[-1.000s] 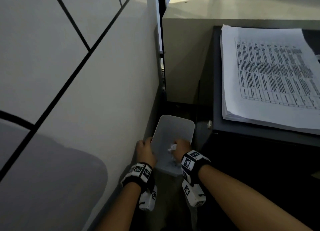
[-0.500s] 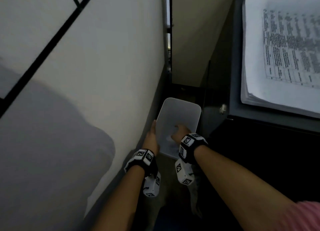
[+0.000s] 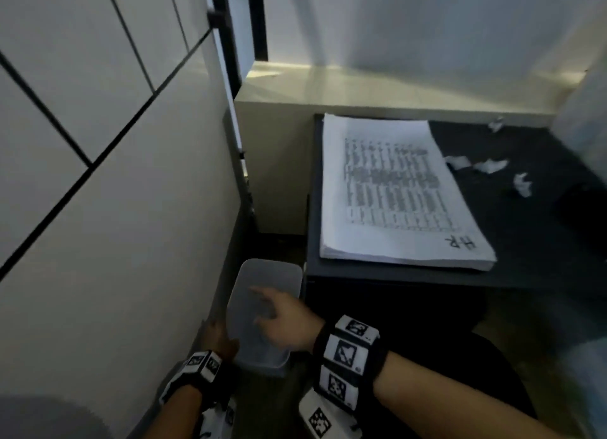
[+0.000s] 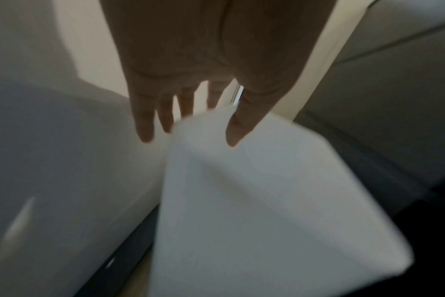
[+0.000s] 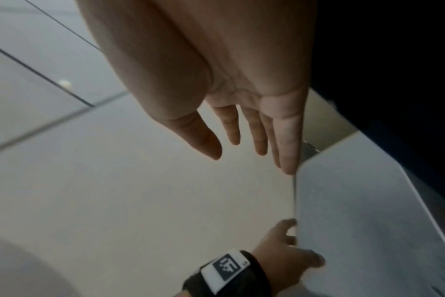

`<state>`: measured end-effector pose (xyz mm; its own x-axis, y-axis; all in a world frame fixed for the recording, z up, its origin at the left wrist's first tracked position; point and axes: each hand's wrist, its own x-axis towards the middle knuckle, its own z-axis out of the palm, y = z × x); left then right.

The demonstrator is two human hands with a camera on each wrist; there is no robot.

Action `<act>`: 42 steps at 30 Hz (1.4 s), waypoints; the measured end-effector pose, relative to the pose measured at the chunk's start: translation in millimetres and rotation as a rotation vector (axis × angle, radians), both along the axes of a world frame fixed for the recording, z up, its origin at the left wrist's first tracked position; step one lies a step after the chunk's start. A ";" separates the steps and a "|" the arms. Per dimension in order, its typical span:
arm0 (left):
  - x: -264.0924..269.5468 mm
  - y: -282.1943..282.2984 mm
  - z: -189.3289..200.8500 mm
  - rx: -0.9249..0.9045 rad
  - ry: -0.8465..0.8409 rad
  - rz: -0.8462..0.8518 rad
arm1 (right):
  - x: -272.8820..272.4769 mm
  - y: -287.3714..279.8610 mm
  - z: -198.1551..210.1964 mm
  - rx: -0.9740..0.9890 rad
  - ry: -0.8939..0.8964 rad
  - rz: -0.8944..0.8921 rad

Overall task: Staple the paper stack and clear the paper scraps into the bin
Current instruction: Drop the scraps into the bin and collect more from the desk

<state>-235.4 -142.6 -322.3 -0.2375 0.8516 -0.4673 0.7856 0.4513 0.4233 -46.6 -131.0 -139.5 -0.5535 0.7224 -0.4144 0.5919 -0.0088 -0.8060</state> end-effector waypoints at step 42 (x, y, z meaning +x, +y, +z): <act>378.1 212.3 314.9 0.278 0.306 -0.781 | 344.6 164.8 134.6 0.452 -0.757 -0.329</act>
